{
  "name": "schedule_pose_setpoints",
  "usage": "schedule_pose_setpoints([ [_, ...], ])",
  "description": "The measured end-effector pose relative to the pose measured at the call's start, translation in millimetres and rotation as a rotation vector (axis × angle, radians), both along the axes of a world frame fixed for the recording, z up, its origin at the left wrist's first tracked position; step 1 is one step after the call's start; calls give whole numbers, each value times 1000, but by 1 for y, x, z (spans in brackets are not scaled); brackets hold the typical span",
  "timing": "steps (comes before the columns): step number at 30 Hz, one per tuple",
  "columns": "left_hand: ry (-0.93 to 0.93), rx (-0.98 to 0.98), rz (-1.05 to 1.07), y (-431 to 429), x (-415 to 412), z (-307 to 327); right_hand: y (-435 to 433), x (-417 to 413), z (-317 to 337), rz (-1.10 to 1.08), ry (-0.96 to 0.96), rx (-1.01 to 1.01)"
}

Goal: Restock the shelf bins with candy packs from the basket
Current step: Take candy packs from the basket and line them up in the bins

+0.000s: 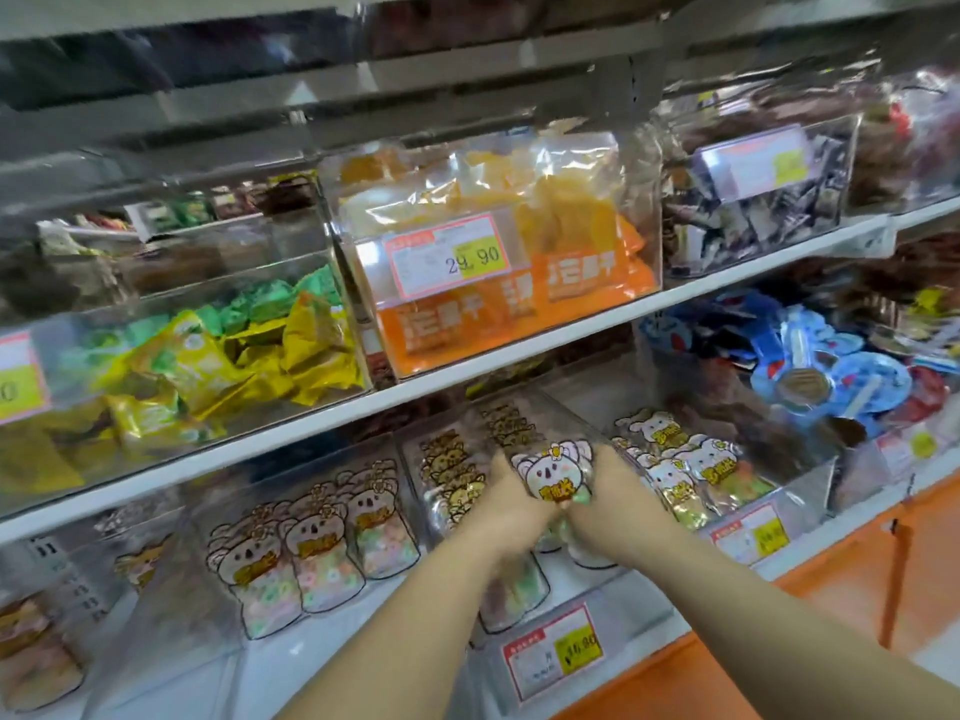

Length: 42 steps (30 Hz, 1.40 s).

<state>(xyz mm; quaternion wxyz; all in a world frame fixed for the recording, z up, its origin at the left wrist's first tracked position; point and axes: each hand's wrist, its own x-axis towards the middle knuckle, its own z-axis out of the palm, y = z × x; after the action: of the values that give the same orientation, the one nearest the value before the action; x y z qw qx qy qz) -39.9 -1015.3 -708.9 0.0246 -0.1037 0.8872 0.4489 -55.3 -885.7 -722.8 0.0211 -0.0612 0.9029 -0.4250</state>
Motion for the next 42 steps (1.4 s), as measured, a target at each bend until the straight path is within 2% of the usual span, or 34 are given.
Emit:
schedule_pose_setpoints([
  [5, -45, -197, -107, -10, -11, -3, -9, -12, -11, -26, -110, 95],
  [10, 45, -402, -104, -17, 1, 2, -11, -21, -21, -55, -36, 218],
  [13, 90, -417, -62, -17, 10, 5, -8, -16, -24, -55, 89, 363],
  [17, 158, -500, -19, -16, 17, 7, -9, 1, -19, -37, 449, 664],
  [19, 85, -576, -91, -14, 23, 10, -11, 6, -13, -26, 514, 761],
  [22, -174, -748, -345, -12, 29, 7, -11, 10, -7, 1, 453, 806],
  [25, -288, -947, -496, -11, 34, 6, -10, 10, -7, 12, 389, 799],
  [27, -241, -1146, -471, -13, 39, 12, -9, 8, -8, 15, 389, 778],
  [29, -94, -1286, -389, -22, 40, 21, -9, 5, -10, 33, 433, 780],
  [32, 38, -1280, -318, -38, 39, 27, -14, -4, -10, 70, 480, 857],
  [35, 31, -1169, -367, -37, 43, 23, -22, -14, -6, 94, 466, 998],
  [39, 22, -1221, -442, -26, 44, 4, -24, -19, -3, 128, 487, 1179],
  [42, 13, -1242, -450, -23, 43, -1, -19, -16, -3, 190, 512, 1208],
])
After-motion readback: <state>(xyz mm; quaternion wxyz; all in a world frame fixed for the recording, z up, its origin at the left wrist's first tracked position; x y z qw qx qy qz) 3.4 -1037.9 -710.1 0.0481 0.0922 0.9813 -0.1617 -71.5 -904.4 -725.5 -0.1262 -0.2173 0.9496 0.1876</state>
